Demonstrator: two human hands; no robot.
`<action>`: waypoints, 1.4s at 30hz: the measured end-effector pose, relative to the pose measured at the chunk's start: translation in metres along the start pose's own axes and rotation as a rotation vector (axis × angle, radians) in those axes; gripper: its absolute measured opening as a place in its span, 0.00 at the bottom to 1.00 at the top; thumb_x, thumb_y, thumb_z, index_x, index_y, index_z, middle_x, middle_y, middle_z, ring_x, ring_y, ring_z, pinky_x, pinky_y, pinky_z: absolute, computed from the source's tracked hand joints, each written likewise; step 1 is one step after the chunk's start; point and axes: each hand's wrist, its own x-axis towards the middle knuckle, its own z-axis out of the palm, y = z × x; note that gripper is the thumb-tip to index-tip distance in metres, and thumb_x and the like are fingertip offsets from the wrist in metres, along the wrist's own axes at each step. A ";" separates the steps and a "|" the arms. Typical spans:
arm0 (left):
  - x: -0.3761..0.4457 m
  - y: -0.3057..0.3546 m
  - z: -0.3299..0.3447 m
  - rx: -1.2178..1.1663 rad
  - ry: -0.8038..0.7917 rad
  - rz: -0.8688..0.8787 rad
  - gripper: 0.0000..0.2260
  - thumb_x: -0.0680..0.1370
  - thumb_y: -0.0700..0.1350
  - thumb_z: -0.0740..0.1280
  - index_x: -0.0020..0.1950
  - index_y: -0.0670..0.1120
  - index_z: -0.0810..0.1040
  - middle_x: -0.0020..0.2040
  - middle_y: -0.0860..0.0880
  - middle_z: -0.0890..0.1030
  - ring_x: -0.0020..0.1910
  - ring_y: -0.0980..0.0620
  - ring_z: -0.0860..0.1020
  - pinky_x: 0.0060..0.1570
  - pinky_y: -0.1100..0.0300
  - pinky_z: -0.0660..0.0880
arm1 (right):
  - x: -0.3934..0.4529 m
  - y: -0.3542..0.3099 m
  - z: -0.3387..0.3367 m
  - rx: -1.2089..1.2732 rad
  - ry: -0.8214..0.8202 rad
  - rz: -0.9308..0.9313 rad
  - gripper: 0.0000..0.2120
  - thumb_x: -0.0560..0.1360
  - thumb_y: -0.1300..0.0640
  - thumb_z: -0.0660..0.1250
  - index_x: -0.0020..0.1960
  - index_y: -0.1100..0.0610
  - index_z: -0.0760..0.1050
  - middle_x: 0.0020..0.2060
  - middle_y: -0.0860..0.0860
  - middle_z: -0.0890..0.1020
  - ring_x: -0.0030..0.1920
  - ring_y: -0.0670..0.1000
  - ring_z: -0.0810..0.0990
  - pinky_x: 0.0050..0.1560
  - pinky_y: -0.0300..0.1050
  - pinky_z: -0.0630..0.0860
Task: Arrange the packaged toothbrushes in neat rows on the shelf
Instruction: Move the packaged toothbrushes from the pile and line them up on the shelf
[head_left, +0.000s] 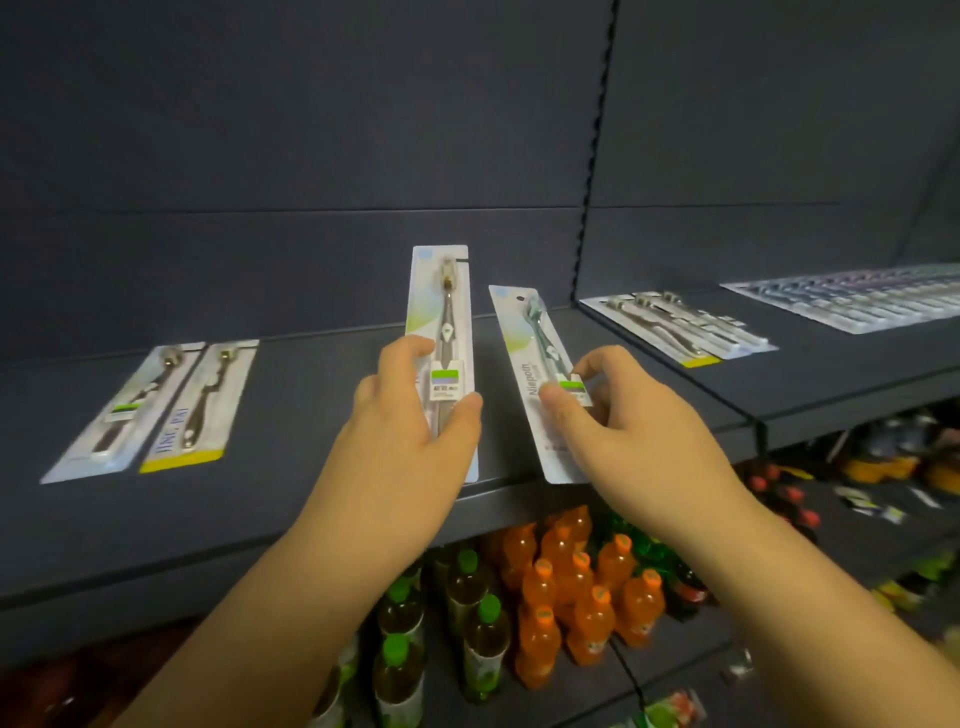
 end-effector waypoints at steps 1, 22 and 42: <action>0.000 0.008 0.012 -0.001 -0.010 0.001 0.21 0.78 0.57 0.62 0.68 0.64 0.58 0.60 0.57 0.66 0.52 0.57 0.72 0.39 0.67 0.66 | -0.001 0.013 -0.009 -0.009 0.002 0.004 0.16 0.77 0.34 0.57 0.56 0.44 0.66 0.35 0.46 0.78 0.37 0.44 0.76 0.38 0.49 0.75; 0.001 0.170 0.252 0.088 -0.105 -0.044 0.15 0.76 0.58 0.65 0.57 0.64 0.61 0.48 0.62 0.74 0.40 0.56 0.78 0.35 0.55 0.78 | 0.012 0.283 -0.161 0.025 0.018 0.052 0.17 0.77 0.34 0.57 0.56 0.45 0.66 0.33 0.46 0.76 0.33 0.44 0.75 0.30 0.44 0.65; 0.116 0.220 0.357 0.372 -0.184 -0.030 0.14 0.76 0.63 0.59 0.56 0.64 0.57 0.38 0.60 0.75 0.35 0.59 0.73 0.30 0.62 0.66 | 0.156 0.393 -0.183 -0.097 -0.052 0.046 0.14 0.77 0.34 0.57 0.52 0.44 0.64 0.32 0.46 0.76 0.36 0.45 0.75 0.33 0.46 0.66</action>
